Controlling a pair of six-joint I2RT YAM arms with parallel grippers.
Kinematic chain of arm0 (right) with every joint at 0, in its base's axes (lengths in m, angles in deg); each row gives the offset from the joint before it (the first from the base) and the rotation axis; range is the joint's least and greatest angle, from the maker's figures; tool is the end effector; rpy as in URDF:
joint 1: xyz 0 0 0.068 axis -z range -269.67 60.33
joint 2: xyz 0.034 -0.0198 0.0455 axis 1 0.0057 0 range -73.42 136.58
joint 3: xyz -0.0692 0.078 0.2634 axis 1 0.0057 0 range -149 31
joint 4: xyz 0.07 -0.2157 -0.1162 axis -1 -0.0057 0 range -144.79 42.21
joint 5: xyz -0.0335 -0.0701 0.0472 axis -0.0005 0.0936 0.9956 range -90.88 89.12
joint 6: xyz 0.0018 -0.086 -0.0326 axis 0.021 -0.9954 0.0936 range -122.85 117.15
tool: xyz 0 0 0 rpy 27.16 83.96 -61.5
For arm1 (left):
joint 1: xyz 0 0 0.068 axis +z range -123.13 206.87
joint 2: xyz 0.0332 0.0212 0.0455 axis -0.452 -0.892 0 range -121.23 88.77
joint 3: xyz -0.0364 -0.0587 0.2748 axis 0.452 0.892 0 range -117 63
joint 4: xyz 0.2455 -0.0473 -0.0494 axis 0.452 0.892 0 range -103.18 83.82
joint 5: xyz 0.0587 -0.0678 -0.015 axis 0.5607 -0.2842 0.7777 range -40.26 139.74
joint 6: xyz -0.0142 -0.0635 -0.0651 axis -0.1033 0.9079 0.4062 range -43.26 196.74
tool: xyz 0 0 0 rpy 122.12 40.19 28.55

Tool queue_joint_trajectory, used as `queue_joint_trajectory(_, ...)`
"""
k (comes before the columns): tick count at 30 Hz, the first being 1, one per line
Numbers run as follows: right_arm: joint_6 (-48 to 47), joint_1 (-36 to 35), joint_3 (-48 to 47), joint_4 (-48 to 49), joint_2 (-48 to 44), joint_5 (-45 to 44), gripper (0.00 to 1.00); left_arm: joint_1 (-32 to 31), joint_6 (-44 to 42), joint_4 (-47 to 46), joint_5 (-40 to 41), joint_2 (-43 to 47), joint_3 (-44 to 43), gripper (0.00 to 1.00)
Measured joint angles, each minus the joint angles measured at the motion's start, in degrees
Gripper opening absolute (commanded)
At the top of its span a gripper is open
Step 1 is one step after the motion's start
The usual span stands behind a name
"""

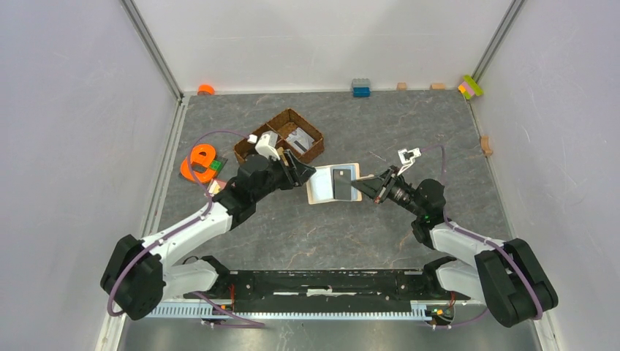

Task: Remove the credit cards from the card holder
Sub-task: Remove the credit card from the card holder.

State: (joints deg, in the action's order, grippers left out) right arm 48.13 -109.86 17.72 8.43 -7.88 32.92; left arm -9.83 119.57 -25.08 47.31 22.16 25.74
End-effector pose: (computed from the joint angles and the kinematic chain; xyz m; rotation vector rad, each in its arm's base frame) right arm 0.2109 0.1265 0.2220 -0.0780 1.6929 1.4030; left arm 0.2360 -0.1804 0.2545 -0.0757 1.9973 -0.9708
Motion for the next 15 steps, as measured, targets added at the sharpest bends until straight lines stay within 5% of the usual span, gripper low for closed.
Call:
queue_joint_trajectory(7,0.42,0.68,0.00,-2.16,0.96,-0.79,0.00,-1.03,-1.90,-2.01,-1.16,3.48,0.37,0.60)
queue_joint_trajectory(15,2.19,1.68,0.00,-2.32,0.96,-1.07,0.00,-3.93,-3.74,-10.21,-8.48,1.22,0.85,0.39)
